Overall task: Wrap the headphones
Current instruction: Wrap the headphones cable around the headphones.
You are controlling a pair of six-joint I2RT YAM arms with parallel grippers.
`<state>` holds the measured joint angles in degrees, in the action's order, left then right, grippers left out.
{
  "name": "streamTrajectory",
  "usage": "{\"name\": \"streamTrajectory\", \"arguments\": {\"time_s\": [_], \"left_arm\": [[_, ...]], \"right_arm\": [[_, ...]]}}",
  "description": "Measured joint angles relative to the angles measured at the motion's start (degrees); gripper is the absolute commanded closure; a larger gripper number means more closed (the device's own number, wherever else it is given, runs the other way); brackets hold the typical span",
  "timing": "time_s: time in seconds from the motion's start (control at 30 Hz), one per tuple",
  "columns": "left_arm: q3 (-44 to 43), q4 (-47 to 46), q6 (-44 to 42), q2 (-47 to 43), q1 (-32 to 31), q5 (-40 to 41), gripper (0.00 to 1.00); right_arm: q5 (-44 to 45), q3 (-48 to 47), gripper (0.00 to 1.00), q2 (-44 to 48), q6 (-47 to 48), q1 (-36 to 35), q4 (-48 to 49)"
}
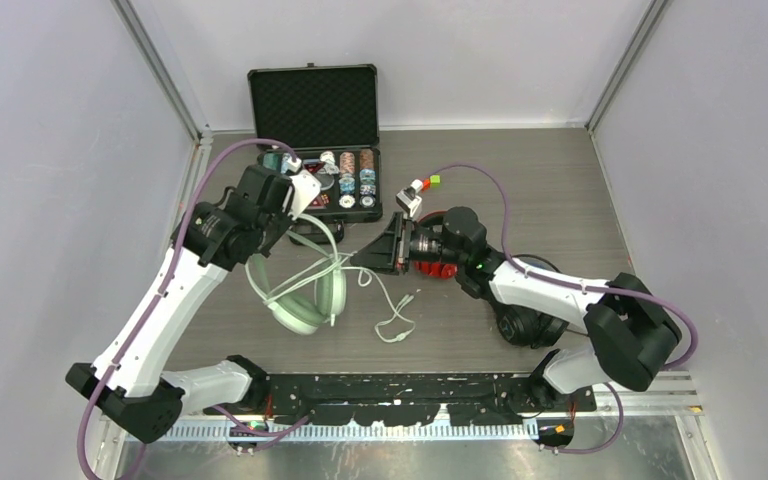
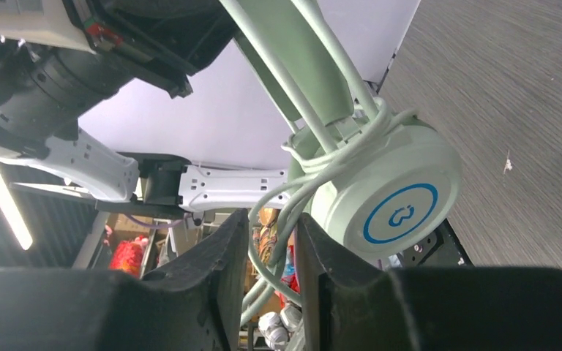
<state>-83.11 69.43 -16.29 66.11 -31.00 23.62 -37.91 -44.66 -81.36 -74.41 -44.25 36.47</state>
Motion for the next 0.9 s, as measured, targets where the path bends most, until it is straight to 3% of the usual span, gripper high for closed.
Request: {"name": "streamTrajectory", "arguments": {"time_s": [0.23,0.53,0.9], "left_arm": [[-3.6,0.9,1.0,0.4,0.0,0.6,1.00],[-8.3,2.8,1.6,1.0,0.0,0.5,1.00],[-14.5,4.3,4.2,4.2,0.0,-1.4,1.00]], "right_arm": [[0.1,4.8,0.57,2.5,2.7,0.0,-0.3],[-0.9,10.9,0.55,5.1,4.2,-0.4,3.1],[-0.1,14.2,0.53,5.1,10.4,-7.3,6.3]]}}
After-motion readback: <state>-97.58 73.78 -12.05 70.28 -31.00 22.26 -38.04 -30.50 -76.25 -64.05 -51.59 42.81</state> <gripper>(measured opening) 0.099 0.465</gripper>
